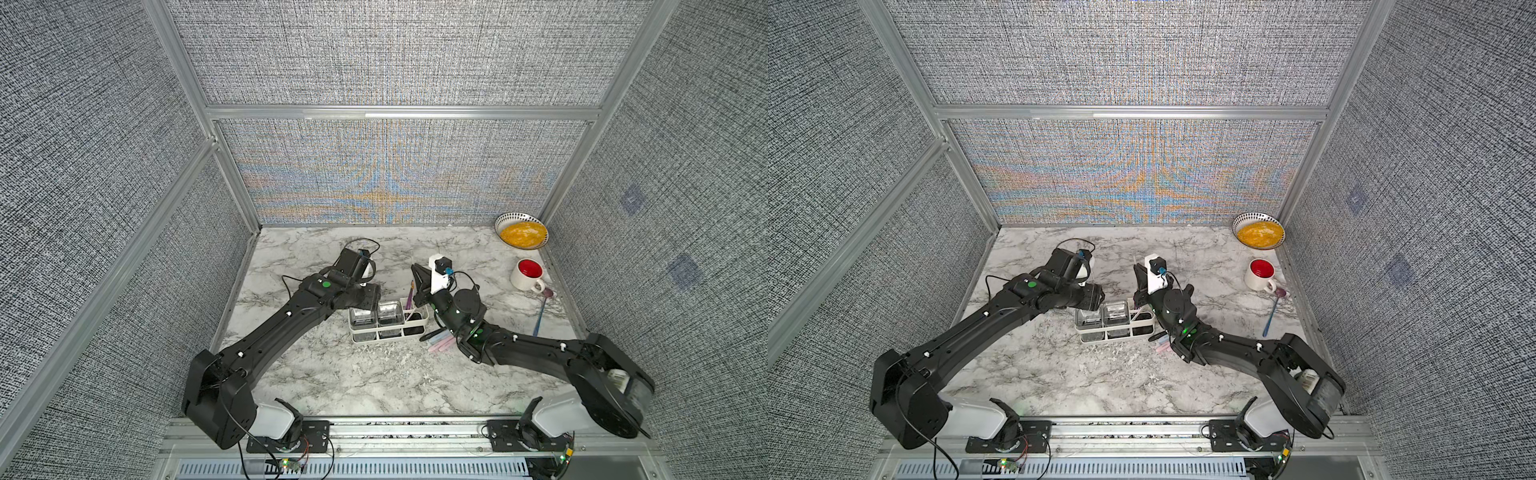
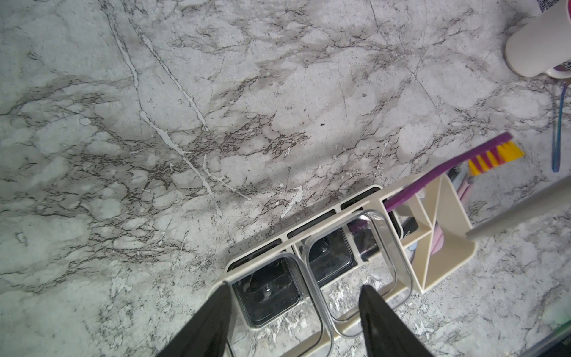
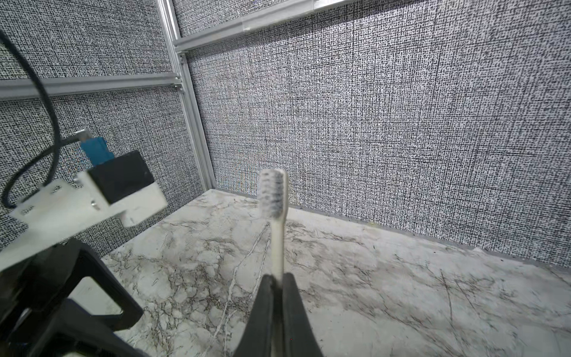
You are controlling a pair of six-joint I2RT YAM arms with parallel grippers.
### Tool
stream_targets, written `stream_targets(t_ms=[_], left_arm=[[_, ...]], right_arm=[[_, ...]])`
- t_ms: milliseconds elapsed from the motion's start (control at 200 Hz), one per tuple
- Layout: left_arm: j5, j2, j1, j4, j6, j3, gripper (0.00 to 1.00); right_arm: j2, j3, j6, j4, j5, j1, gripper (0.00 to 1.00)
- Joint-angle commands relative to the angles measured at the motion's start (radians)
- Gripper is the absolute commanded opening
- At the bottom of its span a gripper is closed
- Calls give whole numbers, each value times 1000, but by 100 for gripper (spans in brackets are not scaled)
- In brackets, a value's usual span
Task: Place the toothbrush into the toothbrush holder
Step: Place the toothbrush in the toothbrush holder.
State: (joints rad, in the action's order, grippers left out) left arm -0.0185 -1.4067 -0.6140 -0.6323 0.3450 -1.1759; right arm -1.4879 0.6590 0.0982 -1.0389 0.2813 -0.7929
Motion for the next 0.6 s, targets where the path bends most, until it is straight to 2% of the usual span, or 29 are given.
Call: stream_targets(t_ms=[0, 595], left_arm=[[12, 1, 0, -17, -5, -8, 68], [-5, 21, -1, -10, -3, -5, 68]], right_arm=[[-43, -15, -25, -265, 21, -10, 3], [-294, -4, -53, -573, 52, -25, 3]])
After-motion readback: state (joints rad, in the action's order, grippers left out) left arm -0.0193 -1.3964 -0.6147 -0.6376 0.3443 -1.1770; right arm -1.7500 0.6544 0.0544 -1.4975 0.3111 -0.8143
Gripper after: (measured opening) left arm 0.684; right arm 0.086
